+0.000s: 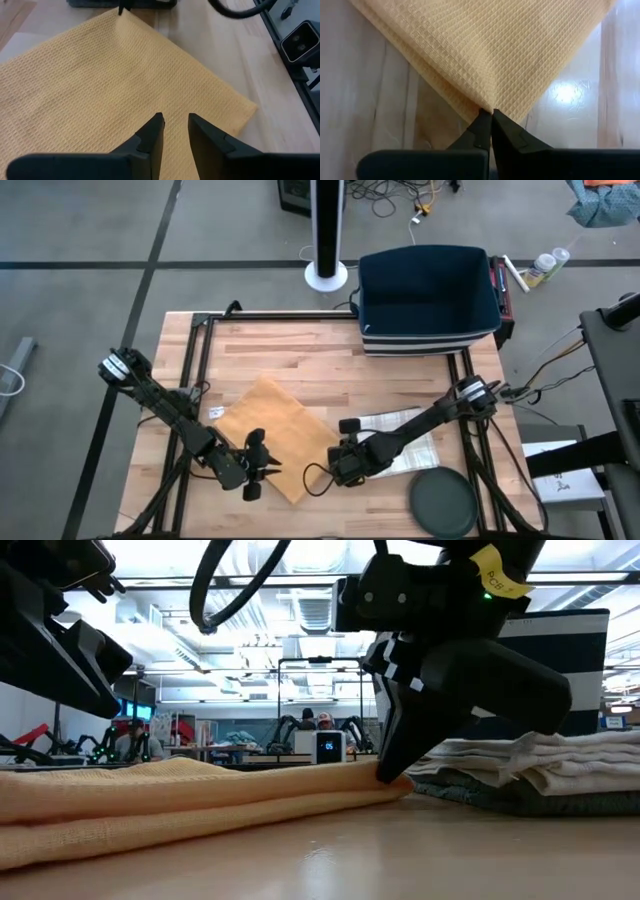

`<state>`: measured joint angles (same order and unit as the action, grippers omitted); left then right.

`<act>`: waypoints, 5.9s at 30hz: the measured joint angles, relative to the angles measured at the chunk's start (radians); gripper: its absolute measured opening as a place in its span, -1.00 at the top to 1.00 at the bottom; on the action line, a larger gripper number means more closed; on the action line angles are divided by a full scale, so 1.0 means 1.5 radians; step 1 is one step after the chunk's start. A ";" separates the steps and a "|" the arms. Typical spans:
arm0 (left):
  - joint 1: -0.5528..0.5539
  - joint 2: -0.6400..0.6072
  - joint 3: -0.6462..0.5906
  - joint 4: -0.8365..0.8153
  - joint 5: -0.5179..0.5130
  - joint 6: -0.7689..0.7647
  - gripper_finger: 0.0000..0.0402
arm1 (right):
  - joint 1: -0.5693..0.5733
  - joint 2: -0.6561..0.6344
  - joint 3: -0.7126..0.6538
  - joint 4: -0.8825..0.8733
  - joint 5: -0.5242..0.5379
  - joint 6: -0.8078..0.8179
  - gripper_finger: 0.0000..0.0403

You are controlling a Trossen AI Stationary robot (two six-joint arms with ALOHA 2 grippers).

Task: Fold kitchen towel into neat rectangle
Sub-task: Fold the orange towel

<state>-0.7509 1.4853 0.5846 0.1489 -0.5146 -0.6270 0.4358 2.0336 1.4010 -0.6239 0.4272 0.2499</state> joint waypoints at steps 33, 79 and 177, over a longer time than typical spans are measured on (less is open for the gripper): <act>0.007 0.000 -0.022 0.030 -0.016 0.021 0.36 | 0.005 -0.058 -0.015 -0.033 0.079 0.187 0.99; -0.006 0.015 -0.003 -0.042 0.021 0.071 0.28 | -0.020 0.001 -0.004 -0.016 -0.077 0.177 0.89; -0.200 0.316 0.360 -0.337 -0.035 0.175 -0.07 | 0.091 0.049 0.241 0.011 0.047 0.136 1.00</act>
<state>-1.0504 1.9594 1.1247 -0.3561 -0.5671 -0.3638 0.5716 2.1067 1.7630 -0.6068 0.4980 0.4537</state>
